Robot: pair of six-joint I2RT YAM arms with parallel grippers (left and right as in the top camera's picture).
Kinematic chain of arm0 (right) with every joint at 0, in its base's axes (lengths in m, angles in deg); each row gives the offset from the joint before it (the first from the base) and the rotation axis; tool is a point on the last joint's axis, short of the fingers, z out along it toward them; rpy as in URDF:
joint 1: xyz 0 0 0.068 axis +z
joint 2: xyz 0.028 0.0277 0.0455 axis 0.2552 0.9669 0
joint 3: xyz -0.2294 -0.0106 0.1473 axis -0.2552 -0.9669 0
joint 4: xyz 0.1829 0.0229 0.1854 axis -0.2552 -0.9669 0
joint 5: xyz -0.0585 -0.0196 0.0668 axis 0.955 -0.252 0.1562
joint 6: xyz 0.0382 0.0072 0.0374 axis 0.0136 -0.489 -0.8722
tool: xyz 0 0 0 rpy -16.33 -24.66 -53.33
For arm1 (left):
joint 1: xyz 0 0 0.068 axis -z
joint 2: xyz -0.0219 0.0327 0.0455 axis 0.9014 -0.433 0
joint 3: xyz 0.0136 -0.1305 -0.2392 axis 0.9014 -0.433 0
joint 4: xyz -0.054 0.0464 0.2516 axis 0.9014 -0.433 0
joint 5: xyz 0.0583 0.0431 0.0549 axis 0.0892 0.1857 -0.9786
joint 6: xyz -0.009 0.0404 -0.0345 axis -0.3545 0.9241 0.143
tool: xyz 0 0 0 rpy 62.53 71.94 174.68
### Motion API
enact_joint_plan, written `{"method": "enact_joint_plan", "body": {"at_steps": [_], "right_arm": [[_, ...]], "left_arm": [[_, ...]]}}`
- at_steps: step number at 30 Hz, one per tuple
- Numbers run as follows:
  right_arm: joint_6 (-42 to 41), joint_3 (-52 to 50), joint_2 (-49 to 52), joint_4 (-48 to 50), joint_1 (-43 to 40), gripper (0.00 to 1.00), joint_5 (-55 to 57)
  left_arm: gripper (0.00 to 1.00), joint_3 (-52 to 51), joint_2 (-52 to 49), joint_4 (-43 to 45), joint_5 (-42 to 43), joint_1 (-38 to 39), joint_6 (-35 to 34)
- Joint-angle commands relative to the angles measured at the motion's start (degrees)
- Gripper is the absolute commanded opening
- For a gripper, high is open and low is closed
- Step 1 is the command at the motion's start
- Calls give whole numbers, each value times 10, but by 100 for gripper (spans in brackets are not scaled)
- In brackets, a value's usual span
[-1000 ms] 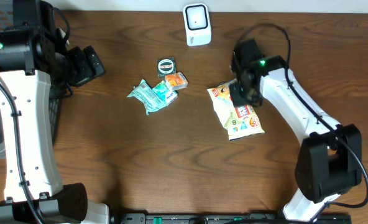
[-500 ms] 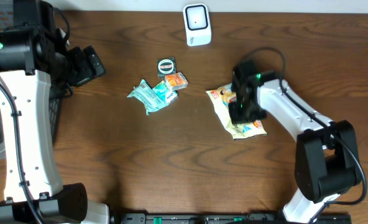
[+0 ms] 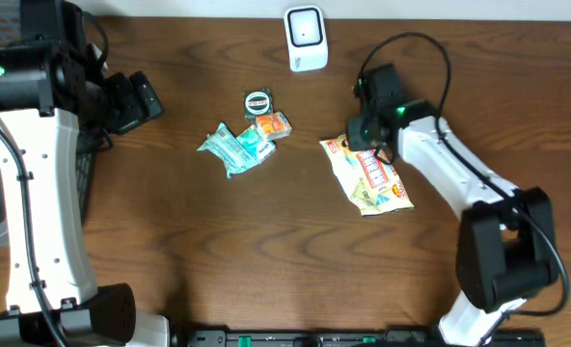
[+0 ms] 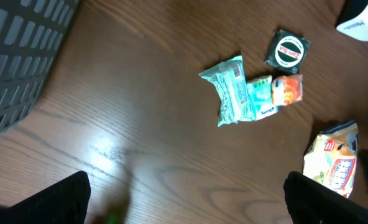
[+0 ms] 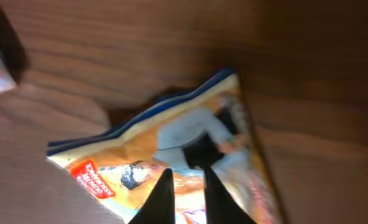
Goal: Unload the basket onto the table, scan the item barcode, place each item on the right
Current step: 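Adjust the bag's position on the table with the right gripper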
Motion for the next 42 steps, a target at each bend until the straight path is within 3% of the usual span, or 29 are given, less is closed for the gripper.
{"method": "enact_joint_plan", "body": {"at_steps": [1, 3, 7, 10, 14, 19, 23, 27, 29, 31, 34, 37, 38, 42], "right_arm": [[-27, -24, 37, 35, 15, 13, -42], [-27, -24, 48, 49, 18, 17, -41], [-22, -6, 40, 22, 15, 14, -41], [-23, 53, 15, -72, 7, 16, -41], [17, 115, -15, -227, 2, 29, -36], [29, 82, -16, -351, 3, 18, 10], [20, -19, -16, -311, 3, 26, 17], [-10, -97, -16, -255, 3, 22, -8], [-10, -132, -16, -217, 4, 17, -70], [-10, -146, -16, -193, 8, 19, -135], [-10, -111, -17, -195, 23, 28, -198], [-10, -49, -17, -235, 24, 35, -187], [-10, 19, -17, -276, 24, 40, -122], [-11, 79, -17, -279, 24, 44, -8]], "left_arm": [[98, 5, 5, -2, -3, -1, 1], [98, 5, 5, -2, -3, -1, 1], [98, 5, 5, -2, -3, -1, 1], [98, 5, 5, -2, -3, -1, 1], [98, 5, 5, -2, -3, -1, 1], [98, 5, 5, -2, -3, -1, 1], [98, 5, 5, -2, -3, -1, 1], [98, 5, 5, -2, -3, -1, 1], [98, 5, 5, -2, -3, -1, 1], [98, 5, 5, -2, -3, -1, 1], [98, 5, 5, -2, -3, -1, 1], [98, 5, 5, -2, -3, -1, 1], [98, 5, 5, -2, -3, -1, 1], [98, 5, 5, -2, -3, -1, 1]]}}
